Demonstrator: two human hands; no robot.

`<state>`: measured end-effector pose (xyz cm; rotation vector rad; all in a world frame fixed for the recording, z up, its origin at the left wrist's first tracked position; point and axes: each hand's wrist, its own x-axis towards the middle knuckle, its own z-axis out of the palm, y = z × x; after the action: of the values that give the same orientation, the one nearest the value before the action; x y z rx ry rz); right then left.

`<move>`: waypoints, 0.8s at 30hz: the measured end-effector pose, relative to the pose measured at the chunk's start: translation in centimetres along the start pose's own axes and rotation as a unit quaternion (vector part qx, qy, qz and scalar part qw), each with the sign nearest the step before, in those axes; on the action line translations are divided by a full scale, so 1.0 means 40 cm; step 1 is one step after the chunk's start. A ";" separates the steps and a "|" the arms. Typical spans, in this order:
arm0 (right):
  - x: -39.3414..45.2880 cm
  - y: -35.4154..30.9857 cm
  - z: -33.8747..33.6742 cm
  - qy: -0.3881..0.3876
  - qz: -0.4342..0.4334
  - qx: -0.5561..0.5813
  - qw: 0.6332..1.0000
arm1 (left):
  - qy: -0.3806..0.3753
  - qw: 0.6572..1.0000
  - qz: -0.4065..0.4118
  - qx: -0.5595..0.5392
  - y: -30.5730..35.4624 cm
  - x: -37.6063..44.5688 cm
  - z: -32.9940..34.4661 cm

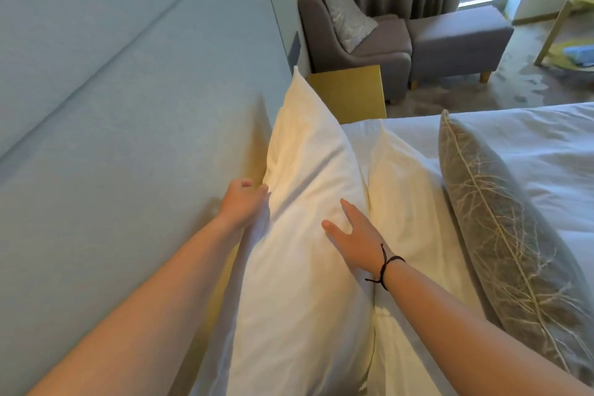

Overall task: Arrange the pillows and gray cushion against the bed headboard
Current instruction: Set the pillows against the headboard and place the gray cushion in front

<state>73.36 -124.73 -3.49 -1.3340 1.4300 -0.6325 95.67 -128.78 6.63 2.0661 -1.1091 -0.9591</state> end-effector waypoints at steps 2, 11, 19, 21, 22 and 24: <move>0.018 0.011 0.011 0.002 0.002 0.009 1.000 | -0.016 0.999 -0.003 -0.045 0.052 0.097 0.045; 0.037 0.034 0.049 0.029 0.006 0.014 0.999 | 0.021 0.969 0.206 0.131 0.182 0.331 0.179; 0.014 -0.022 0.121 0.011 0.007 -0.035 0.999 | 0.145 0.630 0.340 0.683 0.232 0.380 0.008; 0.003 -0.022 0.124 0.009 0.022 -0.037 0.999 | 0.134 0.628 0.329 0.693 0.218 0.365 0.020; -0.004 -0.018 0.122 0.004 0.029 -0.039 0.999 | 0.130 0.632 0.328 0.690 0.210 0.358 0.026; -0.021 -0.011 0.119 -0.010 0.038 -0.048 0.998 | 0.135 0.640 0.327 0.682 0.194 0.345 0.029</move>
<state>77.72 -122.80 -4.37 -1.3493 1.5030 -0.5040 96.73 -144.57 7.61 2.1615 -2.5629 0.9041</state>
